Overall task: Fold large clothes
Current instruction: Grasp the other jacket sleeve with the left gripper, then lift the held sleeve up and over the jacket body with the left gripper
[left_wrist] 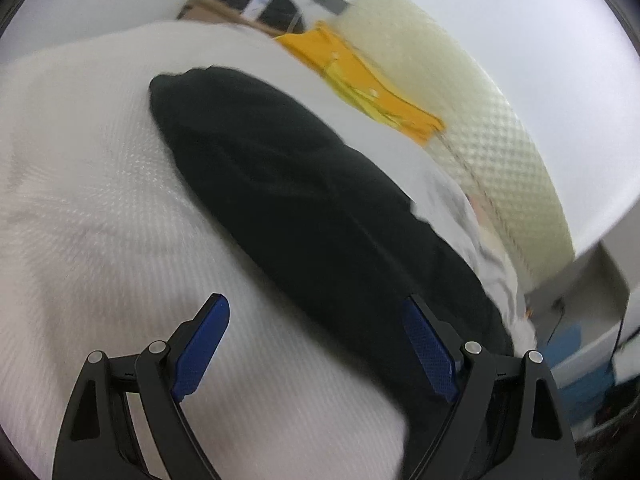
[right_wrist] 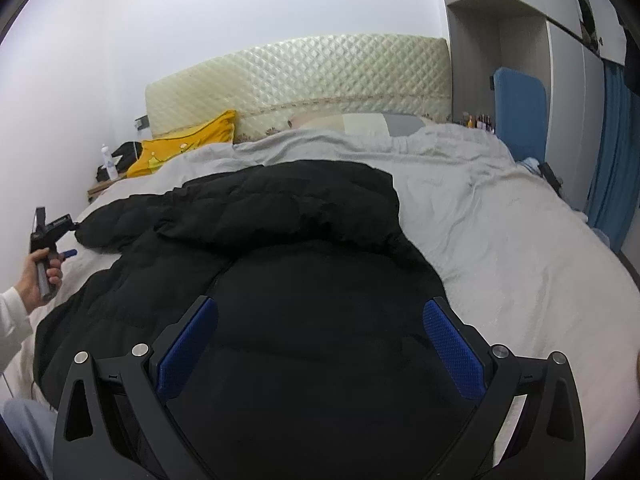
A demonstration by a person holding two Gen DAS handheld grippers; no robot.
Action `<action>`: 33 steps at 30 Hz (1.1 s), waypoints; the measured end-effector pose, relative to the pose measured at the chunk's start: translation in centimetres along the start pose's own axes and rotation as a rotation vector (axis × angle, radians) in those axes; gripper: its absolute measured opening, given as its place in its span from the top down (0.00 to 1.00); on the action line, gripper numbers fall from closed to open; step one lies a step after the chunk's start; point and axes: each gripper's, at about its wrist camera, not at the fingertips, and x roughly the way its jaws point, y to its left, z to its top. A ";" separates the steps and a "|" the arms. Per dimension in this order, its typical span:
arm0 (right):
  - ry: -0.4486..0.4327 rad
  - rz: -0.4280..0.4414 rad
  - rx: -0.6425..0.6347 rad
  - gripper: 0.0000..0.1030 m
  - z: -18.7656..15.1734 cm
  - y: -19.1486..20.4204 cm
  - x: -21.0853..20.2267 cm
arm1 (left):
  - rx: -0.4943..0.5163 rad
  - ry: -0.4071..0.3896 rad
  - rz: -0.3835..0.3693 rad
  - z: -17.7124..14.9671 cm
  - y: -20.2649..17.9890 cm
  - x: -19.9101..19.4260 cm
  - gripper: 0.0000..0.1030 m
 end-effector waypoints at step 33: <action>0.037 -0.057 0.047 0.00 1.2 0.1 2.7 | -0.015 -0.164 0.121 10.6 -2.0 2.1 0.94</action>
